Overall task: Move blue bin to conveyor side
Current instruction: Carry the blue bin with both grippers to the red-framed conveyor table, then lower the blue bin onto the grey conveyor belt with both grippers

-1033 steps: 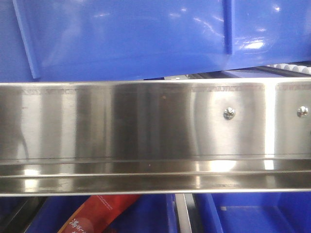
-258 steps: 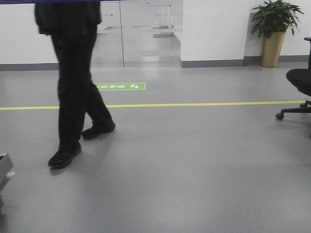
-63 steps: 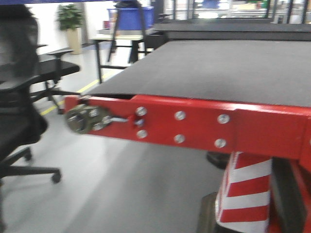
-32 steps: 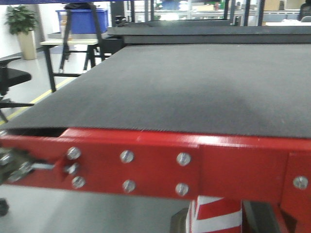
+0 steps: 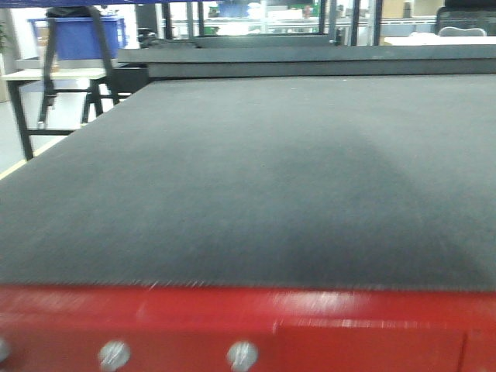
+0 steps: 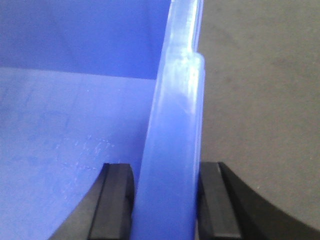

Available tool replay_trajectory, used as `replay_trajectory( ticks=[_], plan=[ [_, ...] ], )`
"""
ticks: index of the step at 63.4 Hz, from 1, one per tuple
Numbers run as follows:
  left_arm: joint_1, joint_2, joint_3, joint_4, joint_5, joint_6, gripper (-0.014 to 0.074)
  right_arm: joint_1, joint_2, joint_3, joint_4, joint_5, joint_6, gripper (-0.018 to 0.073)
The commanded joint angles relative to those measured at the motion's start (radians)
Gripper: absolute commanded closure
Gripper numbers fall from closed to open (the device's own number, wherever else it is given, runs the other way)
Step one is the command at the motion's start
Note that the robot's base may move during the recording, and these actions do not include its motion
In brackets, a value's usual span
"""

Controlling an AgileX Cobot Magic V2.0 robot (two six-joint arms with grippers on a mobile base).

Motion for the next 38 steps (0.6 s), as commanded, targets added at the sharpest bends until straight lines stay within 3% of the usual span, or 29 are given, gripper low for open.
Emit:
replay_trajectory(
  ticks=[1,38],
  plan=[
    [-0.002,-0.021,-0.016,-0.001,-0.096,0.024,0.0616,-0.003,-0.018,-0.015,-0.037,-0.101,-0.022,0.0640],
    [-0.002,-0.021,-0.016,-0.001,-0.096,0.024,0.0616,-0.003,-0.018,-0.015,-0.037,-0.101,-0.022,0.0640]
  ],
)
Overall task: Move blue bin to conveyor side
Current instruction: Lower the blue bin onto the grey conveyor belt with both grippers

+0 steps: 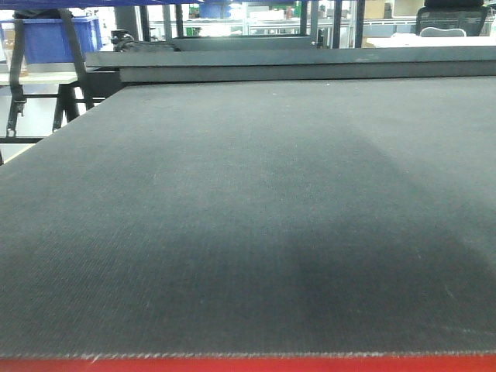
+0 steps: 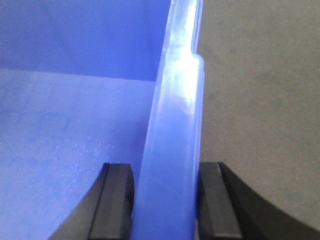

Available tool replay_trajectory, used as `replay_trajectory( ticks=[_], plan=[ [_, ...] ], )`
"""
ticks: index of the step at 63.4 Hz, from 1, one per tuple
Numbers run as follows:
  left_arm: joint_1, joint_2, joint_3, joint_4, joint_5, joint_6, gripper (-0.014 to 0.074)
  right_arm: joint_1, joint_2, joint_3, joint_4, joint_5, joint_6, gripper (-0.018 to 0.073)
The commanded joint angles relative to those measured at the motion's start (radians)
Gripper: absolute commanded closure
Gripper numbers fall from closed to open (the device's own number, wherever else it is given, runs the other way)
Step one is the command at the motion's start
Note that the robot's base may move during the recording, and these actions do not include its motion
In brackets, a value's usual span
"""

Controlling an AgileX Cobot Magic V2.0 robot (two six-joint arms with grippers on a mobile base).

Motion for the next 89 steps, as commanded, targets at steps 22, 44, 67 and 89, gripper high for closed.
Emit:
replay_trajectory(
  ticks=[22,44,67,89],
  plan=[
    [-0.002,-0.021,-0.016,-0.001,-0.096,0.024,0.0616,-0.003,-0.018,-0.015,-0.035,-0.101,-0.022,0.0640],
    [-0.002,-0.021,-0.016,-0.001,-0.096,0.024,0.0616,-0.003,-0.018,-0.015,-0.035,-0.101,-0.022,0.0640],
    [-0.002,0.063,-0.016,-0.019,-0.205,0.077,0.0616,-0.003,-0.016,0.007,-0.079,-0.184,-0.022,0.0640],
    [-0.002,0.149,0.006,-0.028,-0.282,0.130,0.0616,-0.005,-0.016,0.181,-0.087,-0.373,-0.022,0.0640]
  ],
)
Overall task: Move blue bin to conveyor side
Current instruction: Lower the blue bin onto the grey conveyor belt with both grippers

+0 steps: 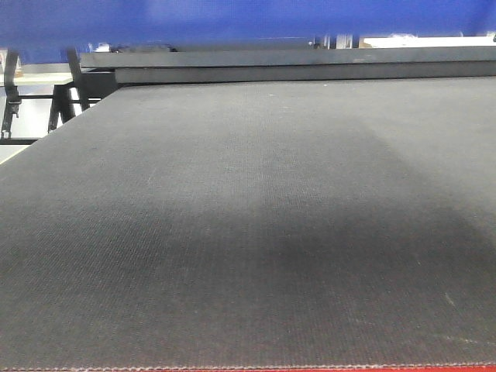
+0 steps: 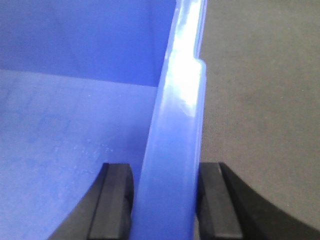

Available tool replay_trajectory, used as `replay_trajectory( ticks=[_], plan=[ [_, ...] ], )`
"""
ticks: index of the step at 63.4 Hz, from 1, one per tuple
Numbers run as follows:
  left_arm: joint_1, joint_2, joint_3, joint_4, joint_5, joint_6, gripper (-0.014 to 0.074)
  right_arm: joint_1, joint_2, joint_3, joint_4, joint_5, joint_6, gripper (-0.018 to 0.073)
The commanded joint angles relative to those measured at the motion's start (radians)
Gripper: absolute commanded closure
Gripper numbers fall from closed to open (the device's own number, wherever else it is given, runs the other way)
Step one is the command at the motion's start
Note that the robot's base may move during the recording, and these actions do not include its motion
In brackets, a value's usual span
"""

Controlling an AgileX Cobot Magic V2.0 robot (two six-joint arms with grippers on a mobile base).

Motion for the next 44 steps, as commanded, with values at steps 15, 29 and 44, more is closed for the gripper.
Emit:
replay_trajectory(
  ticks=[15,29,44],
  plan=[
    [-0.009,-0.001,0.197,-0.035,-0.301,0.072,0.0616,-0.005,-0.014,0.185,-0.033,-0.340,-0.021,0.0640],
    [-0.126,0.054,0.276,-0.002,-0.434,0.067,0.0616,-0.006,0.047,0.259,-0.033,-0.449,0.011,0.0640],
    [-0.189,0.153,0.276,0.198,-0.522,-0.124,0.0616,-0.006,0.123,0.266,-0.040,-0.512,0.011,0.0640]
  ],
)
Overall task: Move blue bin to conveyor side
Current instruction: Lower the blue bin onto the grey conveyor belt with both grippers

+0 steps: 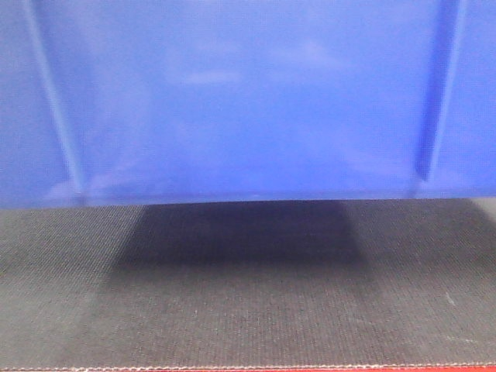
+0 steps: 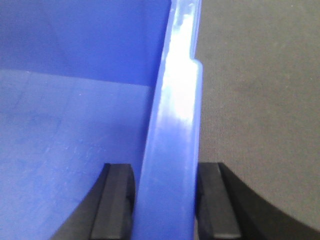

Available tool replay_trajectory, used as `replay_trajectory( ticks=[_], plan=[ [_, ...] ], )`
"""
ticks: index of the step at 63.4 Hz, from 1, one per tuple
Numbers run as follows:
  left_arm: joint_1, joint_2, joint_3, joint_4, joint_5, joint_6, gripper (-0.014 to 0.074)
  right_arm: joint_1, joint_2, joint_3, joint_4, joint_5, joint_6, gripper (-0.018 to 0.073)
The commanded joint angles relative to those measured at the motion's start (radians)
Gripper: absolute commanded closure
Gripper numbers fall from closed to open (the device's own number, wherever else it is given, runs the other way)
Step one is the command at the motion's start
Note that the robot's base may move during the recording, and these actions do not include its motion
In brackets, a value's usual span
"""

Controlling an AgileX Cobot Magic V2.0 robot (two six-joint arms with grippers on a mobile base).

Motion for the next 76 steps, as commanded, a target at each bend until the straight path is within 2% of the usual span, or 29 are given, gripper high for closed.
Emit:
replay_trajectory(
  ticks=[1,30,57,61,64,67,76],
  plan=[
    [-0.025,0.015,-0.013,-0.007,-0.142,-0.031,0.0616,0.009,0.012,-0.003,0.024,-0.176,-0.020,0.0640],
    [-0.025,0.145,-0.010,-0.007,-0.165,-0.048,0.0616,0.009,0.173,0.078,0.024,-0.433,-0.020,0.0640],
    [-0.025,0.182,-0.008,-0.007,-0.204,-0.048,0.0616,0.009,0.235,0.076,0.024,-0.449,-0.020,0.0640],
    [-0.025,0.182,-0.008,-0.007,-0.204,-0.048,0.0596,0.009,0.235,0.076,0.024,-0.449,-0.020,0.0640],
    [-0.025,0.182,-0.008,-0.007,-0.201,-0.048,0.0544,0.009,0.235,0.076,0.024,-0.449,-0.020,0.0631],
    [-0.025,0.182,-0.008,-0.007,-0.201,-0.048,0.0459,0.009,0.235,0.076,0.024,-0.444,-0.020,0.0568],
    [-0.025,0.182,-0.010,-0.007,-0.208,-0.048,0.0161,0.009,0.235,0.073,0.023,-0.424,-0.020,0.0184]
  ],
)
